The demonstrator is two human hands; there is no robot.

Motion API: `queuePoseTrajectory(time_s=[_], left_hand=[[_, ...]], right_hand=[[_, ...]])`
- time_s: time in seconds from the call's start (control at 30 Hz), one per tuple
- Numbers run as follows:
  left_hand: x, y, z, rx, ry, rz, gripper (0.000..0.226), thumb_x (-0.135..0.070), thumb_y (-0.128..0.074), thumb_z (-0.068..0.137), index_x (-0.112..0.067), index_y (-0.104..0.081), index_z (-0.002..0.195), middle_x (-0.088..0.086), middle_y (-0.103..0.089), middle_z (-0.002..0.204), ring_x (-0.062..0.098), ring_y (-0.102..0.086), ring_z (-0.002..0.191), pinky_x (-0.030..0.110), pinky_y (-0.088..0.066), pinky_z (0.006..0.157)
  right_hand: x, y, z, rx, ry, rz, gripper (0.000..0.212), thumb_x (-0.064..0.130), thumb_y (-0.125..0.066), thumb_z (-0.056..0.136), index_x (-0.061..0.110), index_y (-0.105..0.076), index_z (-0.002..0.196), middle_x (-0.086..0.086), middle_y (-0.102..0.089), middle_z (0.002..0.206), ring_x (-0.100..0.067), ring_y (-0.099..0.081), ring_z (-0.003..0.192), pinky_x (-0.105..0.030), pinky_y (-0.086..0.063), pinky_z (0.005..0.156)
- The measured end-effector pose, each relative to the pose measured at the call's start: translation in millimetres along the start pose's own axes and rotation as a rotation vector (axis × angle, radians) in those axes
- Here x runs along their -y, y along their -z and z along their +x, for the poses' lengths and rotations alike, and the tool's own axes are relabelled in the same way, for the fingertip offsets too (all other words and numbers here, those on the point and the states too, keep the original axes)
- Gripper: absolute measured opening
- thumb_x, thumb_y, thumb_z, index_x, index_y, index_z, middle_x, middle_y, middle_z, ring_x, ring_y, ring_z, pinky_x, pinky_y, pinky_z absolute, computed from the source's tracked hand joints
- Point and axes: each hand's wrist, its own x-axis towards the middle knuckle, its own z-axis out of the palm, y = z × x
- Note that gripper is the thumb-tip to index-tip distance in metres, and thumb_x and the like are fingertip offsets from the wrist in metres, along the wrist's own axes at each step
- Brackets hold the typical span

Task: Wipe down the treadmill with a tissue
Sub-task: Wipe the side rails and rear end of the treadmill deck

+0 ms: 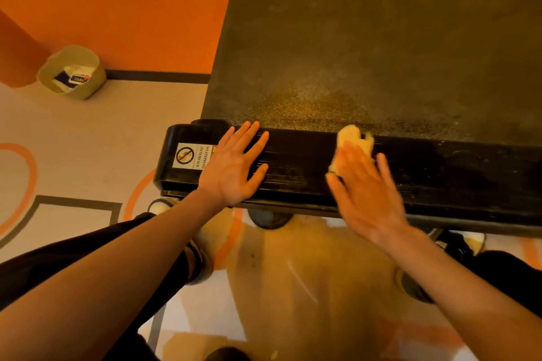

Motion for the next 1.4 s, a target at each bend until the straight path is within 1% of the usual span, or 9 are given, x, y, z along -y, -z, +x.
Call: queuePoseTrajectory(time_s=[0.17,0.4,0.53,0.77,0.87,0.97,1.1,1.27,1.4], left_hand=[[0.8,-1.1,-0.1,0.001,0.005,-0.003,0.068,-0.051,-0.036,0.103,-0.012,-0.037,0.16,0.016,-0.027,0.168,0.032,-0.019,0.158,0.049,-0.009,0.129],[0.0,0.2,-1.1,-0.007,-0.002,-0.017,0.067,-0.049,-0.039,0.103,-0.012,-0.039,0.159,0.017,-0.029,0.167,0.033,-0.019,0.157,0.048,-0.009,0.129],[0.5,-0.3,-0.7,-0.017,0.001,-0.009,0.066,-0.048,-0.04,0.104,-0.01,-0.04,0.158,0.019,-0.031,0.166,0.035,-0.022,0.156,0.05,-0.012,0.129],[0.2,-1.8,0.3,-0.028,-0.005,-0.013,0.066,-0.047,-0.041,0.103,-0.008,-0.041,0.157,0.02,-0.032,0.165,0.037,-0.024,0.155,0.054,-0.014,0.128],[-0.6,-0.8,-0.7,-0.02,-0.001,-0.011,0.066,-0.047,-0.041,0.103,-0.009,-0.041,0.157,0.02,-0.032,0.165,0.037,-0.024,0.155,0.053,-0.013,0.128],[-0.9,-0.6,-1.0,-0.011,0.0,-0.003,0.066,-0.048,-0.041,0.103,-0.01,-0.041,0.157,0.02,-0.032,0.165,0.036,-0.024,0.155,0.053,-0.014,0.128],[-0.5,-0.1,-0.2,-0.005,0.003,0.006,0.066,-0.048,-0.04,0.103,-0.01,-0.041,0.157,0.02,-0.033,0.164,0.037,-0.025,0.155,0.054,-0.016,0.127],[-1.7,2.1,0.2,-0.002,-0.002,0.001,0.067,-0.048,-0.038,0.103,-0.009,-0.04,0.158,0.02,-0.031,0.165,0.037,-0.024,0.155,0.054,-0.014,0.128],[-1.1,2.5,0.4,0.01,0.005,0.0,0.068,-0.049,-0.038,0.103,-0.01,-0.04,0.158,0.02,-0.031,0.166,0.036,-0.023,0.156,0.051,-0.011,0.129]], right_hand=[[-26.1,12.4,-21.9,0.024,-0.298,0.053,0.105,0.078,0.029,0.081,0.021,0.006,0.165,0.001,0.01,0.174,-0.013,0.018,0.157,-0.045,0.013,0.128],[108.4,-31.4,1.4,0.045,0.05,0.085,0.104,0.073,0.031,0.085,0.019,-0.005,0.166,-0.001,0.005,0.174,-0.017,0.016,0.159,-0.045,0.011,0.128],[43.2,-17.3,-24.5,0.031,0.082,-0.004,0.088,0.071,0.018,0.094,0.023,-0.001,0.166,0.005,0.006,0.173,-0.009,0.016,0.158,-0.043,0.011,0.129],[-30.0,5.5,-60.3,0.026,-0.302,0.008,0.098,0.078,0.022,0.087,0.02,0.009,0.164,-0.001,0.016,0.172,-0.013,0.023,0.156,-0.047,0.009,0.129],[36.2,-14.2,-39.9,-0.008,-0.183,0.079,0.093,0.077,0.008,0.095,0.017,-0.004,0.166,-0.005,0.007,0.174,-0.02,0.016,0.159,-0.05,0.004,0.129],[104.5,-35.3,-16.9,-0.009,0.01,0.118,0.102,0.078,0.019,0.089,0.017,-0.008,0.166,-0.003,0.003,0.174,-0.019,0.013,0.159,-0.048,0.004,0.13],[80.7,-30.2,-20.6,0.008,0.108,0.03,0.094,0.075,0.016,0.093,0.021,-0.008,0.166,0.003,0.002,0.174,-0.012,0.012,0.159,-0.047,0.005,0.129],[-16.1,-11.0,-50.1,-0.052,-0.171,-0.079,0.086,0.071,0.008,0.099,0.018,-0.003,0.166,0.0,0.006,0.174,-0.014,0.014,0.159,-0.05,0.004,0.129],[31.4,-22.4,-28.3,-0.106,-0.216,0.071,0.091,0.069,0.005,0.098,0.009,-0.006,0.165,-0.011,-0.001,0.174,-0.024,0.008,0.16,-0.049,0.001,0.13]])
